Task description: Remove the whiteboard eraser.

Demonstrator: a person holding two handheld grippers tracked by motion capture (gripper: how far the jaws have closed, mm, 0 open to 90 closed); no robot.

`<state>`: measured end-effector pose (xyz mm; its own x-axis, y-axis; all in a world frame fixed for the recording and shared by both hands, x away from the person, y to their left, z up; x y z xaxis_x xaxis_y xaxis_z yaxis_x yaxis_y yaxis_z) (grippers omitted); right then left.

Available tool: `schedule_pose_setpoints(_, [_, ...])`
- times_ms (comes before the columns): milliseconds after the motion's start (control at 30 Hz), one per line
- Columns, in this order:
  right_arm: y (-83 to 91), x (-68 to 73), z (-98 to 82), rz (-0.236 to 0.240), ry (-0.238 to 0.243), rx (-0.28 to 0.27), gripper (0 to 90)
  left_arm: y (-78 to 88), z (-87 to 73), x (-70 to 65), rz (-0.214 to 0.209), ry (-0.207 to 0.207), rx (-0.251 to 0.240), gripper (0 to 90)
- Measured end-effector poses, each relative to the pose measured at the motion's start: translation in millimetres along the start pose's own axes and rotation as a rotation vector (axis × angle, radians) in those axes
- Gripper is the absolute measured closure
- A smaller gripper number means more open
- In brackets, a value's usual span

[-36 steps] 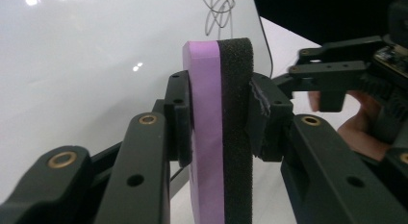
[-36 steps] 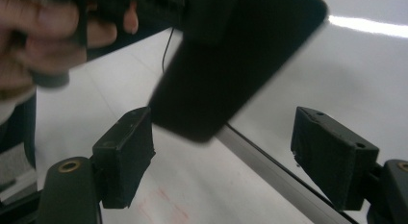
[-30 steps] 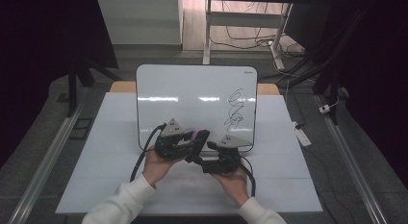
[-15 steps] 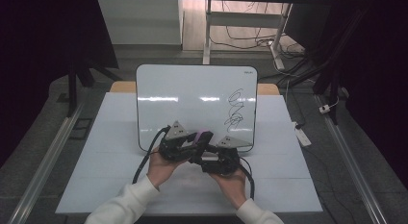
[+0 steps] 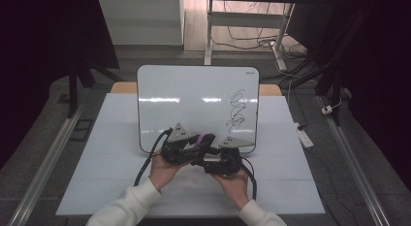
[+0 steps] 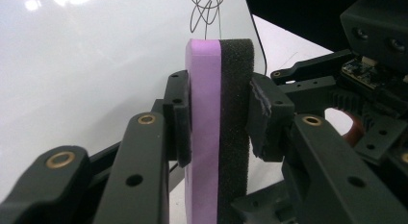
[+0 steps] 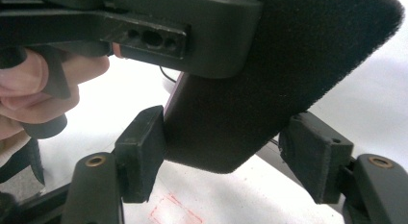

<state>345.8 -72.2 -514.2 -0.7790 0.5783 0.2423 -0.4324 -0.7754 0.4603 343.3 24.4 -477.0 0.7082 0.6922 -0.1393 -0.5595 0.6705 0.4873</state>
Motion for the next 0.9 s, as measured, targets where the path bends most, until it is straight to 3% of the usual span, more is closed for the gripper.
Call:
schedule_pose_setpoints(133, [2.7,-2.0,-0.6,0.009,0.024,0.002,40.7,0.8,0.1,0.6,-0.033,0.008,-0.002,62.3])
schedule_pose_setpoints(200, [4.8,-2.2,-0.2,0.029,0.035,0.0,41.8,2.3,0.9,0.0,-0.078,0.009,-0.008,59.7])
schedule_pose_setpoints(367, [15.7,-7.9,-1.0,0.076,0.077,-0.002,42.8,10.8,3.0,3.0,-0.144,-0.014,-0.026,44.3])
schedule_pose_setpoints(500, [25.1,-13.2,-1.2,0.1,0.121,-0.01,43.0,16.5,2.9,8.7,-0.178,-0.024,-0.032,39.0])
schedule_pose_setpoints(700, [36.7,-17.1,0.9,0.157,0.2,-0.04,43.0,16.6,-2.7,8.3,-0.27,-0.05,0.003,34.0])
schedule_pose_setpoints(900, [44.7,-18.2,3.6,0.21,0.251,-0.07,43.0,13.3,-14.2,1.8,-0.394,-0.107,0.09,28.4])
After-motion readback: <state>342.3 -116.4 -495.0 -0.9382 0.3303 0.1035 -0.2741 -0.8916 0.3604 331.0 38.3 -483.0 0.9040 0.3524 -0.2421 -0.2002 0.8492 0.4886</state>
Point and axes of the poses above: each handheld gripper's, and its own axes: y roughly backward along the jaws, z roughly out of its top, x roughly to its left, the point moved 7 cm from there along -y, roughly forward along the jaws, and after that the axes turned 1 degree about y, right-handed, at the moved point
